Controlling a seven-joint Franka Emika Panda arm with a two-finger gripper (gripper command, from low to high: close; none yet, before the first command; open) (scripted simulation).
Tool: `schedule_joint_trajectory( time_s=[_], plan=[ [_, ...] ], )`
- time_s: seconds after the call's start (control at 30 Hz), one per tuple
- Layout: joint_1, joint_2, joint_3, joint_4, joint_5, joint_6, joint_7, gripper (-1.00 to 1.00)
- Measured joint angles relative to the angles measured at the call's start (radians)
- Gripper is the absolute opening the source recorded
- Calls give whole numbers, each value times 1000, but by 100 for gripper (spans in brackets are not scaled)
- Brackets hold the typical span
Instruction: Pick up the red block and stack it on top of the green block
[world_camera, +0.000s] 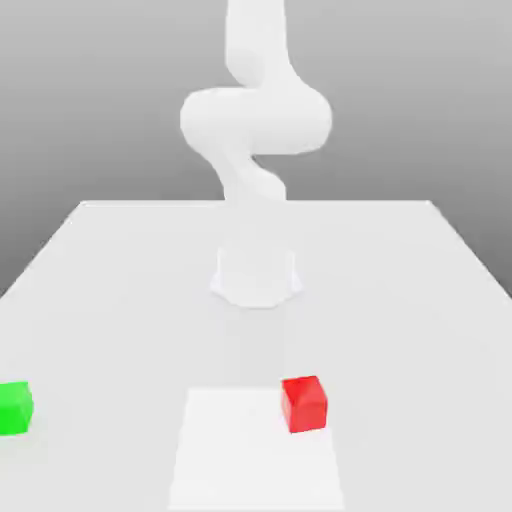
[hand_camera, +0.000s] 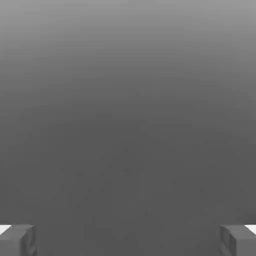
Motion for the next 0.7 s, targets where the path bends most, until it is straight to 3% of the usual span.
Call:
schedule_joint_trajectory(
  time_s=[0.57,0.7],
  plan=[
    [71,637,74,-445,4,417,-38,0],
    [77,784,74,-465,-13,533,-28,0]
  ],
)
